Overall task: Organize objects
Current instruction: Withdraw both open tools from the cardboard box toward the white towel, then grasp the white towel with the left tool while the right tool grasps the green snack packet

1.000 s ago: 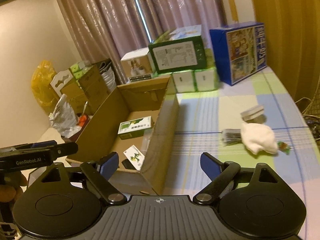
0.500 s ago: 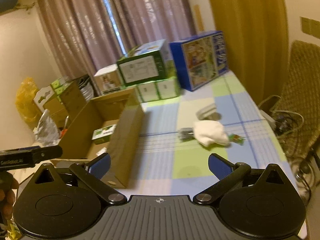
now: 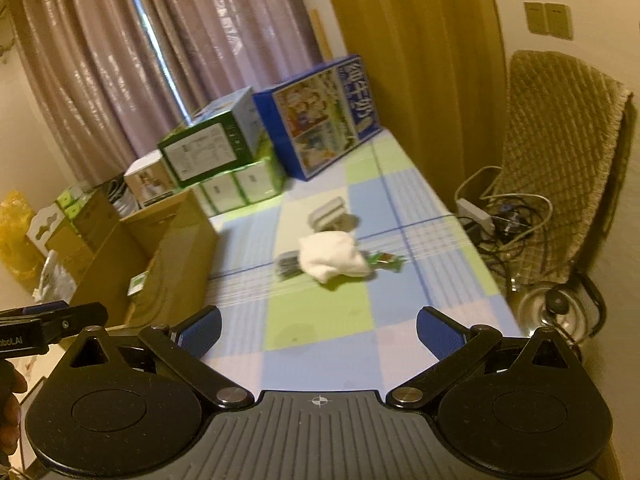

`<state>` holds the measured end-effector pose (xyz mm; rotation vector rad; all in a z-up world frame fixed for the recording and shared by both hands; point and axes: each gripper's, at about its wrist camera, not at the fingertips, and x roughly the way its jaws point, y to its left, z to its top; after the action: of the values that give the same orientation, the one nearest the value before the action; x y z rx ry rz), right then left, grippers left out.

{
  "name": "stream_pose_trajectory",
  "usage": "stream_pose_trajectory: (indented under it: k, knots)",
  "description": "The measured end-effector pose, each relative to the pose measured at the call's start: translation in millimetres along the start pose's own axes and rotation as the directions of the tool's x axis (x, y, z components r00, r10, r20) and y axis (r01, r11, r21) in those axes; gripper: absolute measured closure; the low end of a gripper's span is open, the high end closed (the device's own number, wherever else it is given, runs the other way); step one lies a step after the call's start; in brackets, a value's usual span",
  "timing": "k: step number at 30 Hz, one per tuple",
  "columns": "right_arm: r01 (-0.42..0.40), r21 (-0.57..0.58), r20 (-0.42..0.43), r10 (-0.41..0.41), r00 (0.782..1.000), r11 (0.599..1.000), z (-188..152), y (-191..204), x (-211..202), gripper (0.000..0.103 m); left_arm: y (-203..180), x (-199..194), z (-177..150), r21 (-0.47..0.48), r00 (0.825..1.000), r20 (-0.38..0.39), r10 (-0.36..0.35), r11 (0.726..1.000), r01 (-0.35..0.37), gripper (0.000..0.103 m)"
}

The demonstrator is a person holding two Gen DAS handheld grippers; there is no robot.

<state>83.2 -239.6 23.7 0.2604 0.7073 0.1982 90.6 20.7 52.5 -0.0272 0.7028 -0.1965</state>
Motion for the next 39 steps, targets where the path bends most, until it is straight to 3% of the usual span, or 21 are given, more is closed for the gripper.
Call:
stream_pose_trajectory:
  k: [19, 30, 39]
  knots:
    - [0.074, -0.069, -0.014, -0.075, 0.997, 0.995, 15.7, -59.6, 27.8, 0.002, -62.2, 73.4, 14.2, 0.088, 0.999, -0.046, -0.029, 0.996, 0.033, 0.001]
    - [0.050, -0.191, -0.057, -0.062, 0.996, 0.980, 25.8, -83.9, 96.9, 0.003, -81.7, 155.0, 22.0, 0.093, 0.995, -0.097, -0.016, 0.995, 0.025, 0.001]
    - [0.024, -0.215, -0.098, -0.046, 0.994, 0.976, 24.7, -107.3, 150.8, 0.014, -83.1, 221.4, 22.0, 0.073, 0.996, -0.087, -0.013, 0.997, 0.019, 0.002]
